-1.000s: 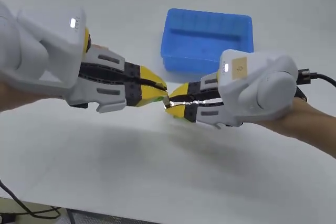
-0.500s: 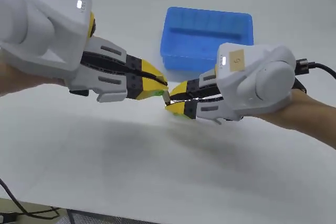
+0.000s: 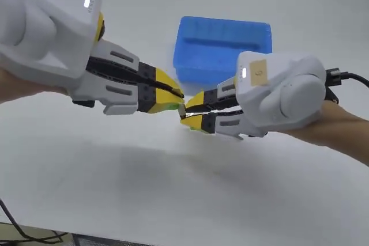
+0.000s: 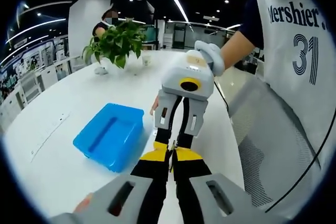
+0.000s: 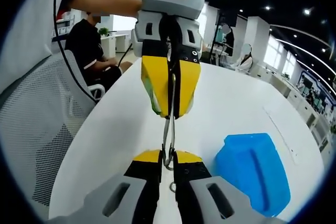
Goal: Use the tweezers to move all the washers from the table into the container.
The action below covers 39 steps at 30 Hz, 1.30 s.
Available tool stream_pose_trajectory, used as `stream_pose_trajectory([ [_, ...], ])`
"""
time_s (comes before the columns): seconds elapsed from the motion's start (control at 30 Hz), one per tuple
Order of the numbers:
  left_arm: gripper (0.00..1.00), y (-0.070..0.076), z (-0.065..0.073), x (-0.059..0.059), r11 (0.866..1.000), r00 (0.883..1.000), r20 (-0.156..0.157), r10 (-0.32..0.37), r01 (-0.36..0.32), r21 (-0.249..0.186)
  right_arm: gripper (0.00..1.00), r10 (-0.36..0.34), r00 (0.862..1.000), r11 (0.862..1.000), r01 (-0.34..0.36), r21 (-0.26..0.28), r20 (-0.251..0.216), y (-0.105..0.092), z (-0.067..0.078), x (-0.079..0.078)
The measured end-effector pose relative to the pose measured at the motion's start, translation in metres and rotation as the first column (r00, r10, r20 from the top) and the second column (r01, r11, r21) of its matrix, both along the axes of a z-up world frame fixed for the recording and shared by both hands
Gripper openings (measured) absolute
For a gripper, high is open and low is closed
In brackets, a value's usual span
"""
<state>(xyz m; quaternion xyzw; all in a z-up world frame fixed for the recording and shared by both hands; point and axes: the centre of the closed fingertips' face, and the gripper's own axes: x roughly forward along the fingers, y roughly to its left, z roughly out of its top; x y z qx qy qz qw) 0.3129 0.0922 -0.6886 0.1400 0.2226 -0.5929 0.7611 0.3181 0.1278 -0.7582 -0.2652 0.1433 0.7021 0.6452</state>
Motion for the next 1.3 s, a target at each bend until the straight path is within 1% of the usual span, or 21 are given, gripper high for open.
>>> stream_pose_trajectory([
  [0.1,0.06,-0.002,0.008,0.001,1.0,1.0,0.016,-0.008,0.008,-0.001,0.09,-0.01,1.0,1.0,0.01,0.009,0.009,-0.003,0.009,0.003],
  [0.17,0.06,-0.004,0.007,0.003,1.0,0.999,0.031,-0.011,0.011,-0.001,0.09,-0.018,1.0,1.0,0.017,0.014,0.017,-0.005,0.015,0.006],
  [0.2,0.06,0.0,0.007,0.006,1.0,0.999,0.037,-0.012,0.012,-0.004,0.09,-0.019,1.0,1.0,0.019,0.015,0.021,-0.006,0.017,0.007],
  [0.27,0.06,0.001,0.012,0.01,1.0,0.999,0.051,-0.015,0.015,-0.005,0.09,-0.023,0.999,1.0,0.022,0.016,0.026,-0.007,0.021,0.009],
  [0.3,0.06,0.0,0.015,0.012,1.0,0.998,0.06,-0.016,0.016,-0.006,0.09,-0.022,0.999,1.0,0.021,0.014,0.037,-0.009,0.024,0.012],
  [0.37,0.06,0.0,0.02,0.015,1.0,0.998,0.066,-0.014,0.015,-0.01,0.09,-0.022,0.998,1.0,0.021,0.014,0.052,-0.011,0.029,0.015],
  [0.43,0.06,0.0,0.026,0.02,1.0,0.997,0.074,-0.008,0.009,-0.025,0.09,-0.023,0.998,1.0,0.022,0.016,0.065,-0.012,0.034,0.019],
  [0.47,0.06,0.0,0.028,0.024,1.0,0.997,0.076,-0.003,0.005,-0.028,0.09,-0.023,0.997,1.0,0.022,0.014,0.078,-0.013,0.036,0.023],
  [0.5,0.06,0.001,0.029,0.025,1.0,0.997,0.078,-0.003,0.005,-0.029,0.09,-0.023,0.996,1.0,0.022,0.013,0.084,-0.013,0.038,0.025],
  [0.67,0.06,0.002,0.039,0.037,1.0,0.995,0.101,0.0,0.003,-0.03,0.09,-0.027,0.994,0.999,0.025,0.02,0.107,-0.013,0.047,0.036],
  [0.8,0.06,0.002,0.045,0.05,1.0,0.992,0.126,0.001,0.003,-0.026,0.09,-0.041,0.99,0.999,0.037,0.03,0.134,-0.014,0.053,0.051],
  [0.93,0.07,0.0,0.049,0.063,1.0,0.99,0.143,-0.001,0.005,-0.028,0.09,-0.045,0.986,0.999,0.042,0.024,0.16,-0.015,0.057,0.067],
  [0.97,0.07,-0.002,0.05,0.068,1.0,0.989,0.151,-0.002,0.007,-0.027,0.09,-0.05,0.985,0.999,0.047,0.024,0.164,-0.016,0.058,0.073],
  [1.03,0.07,-0.003,0.051,0.075,1.0,0.987,0.161,-0.004,0.008,-0.025,0.09,-0.061,0.983,0.998,0.057,0.023,0.172,-0.019,0.059,0.083],
  [1.07,0.07,-0.001,0.049,0.085,1.0,0.986,0.166,-0.002,0.007,-0.027,0.09,-0.066,0.983,0.998,0.063,0.024,0.173,-0.02,0.058,0.088],
  [1.17,0.07,-0.005,0.045,0.098,1.0,0.985,0.173,-0.003,0.007,-0.023,0.09,-0.085,0.982,0.996,0.082,0.024,0.169,-0.023,0.054,0.1],
  [1.2,0.07,-0.007,0.042,0.104,1.0,0.985,0.172,0.0,0.004,-0.023,0.09,-0.09,0.982,0.996,0.087,0.022,0.169,-0.024,0.052,0.103],
  [1.27,0.07,-0.009,0.035,0.112,1.0,0.986,0.168,0.009,-0.004,-0.028,0.09,-0.094,0.979,0.996,0.094,0.01,0.183,-0.027,0.046,0.11],
  [1.3,0.07,-0.01,0.033,0.114,0.999,0.986,0.164,0.012,-0.007,-0.031,0.09,-0.101,0.978,0.995,0.102,0.003,0.182,-0.028,0.043,0.113],
])
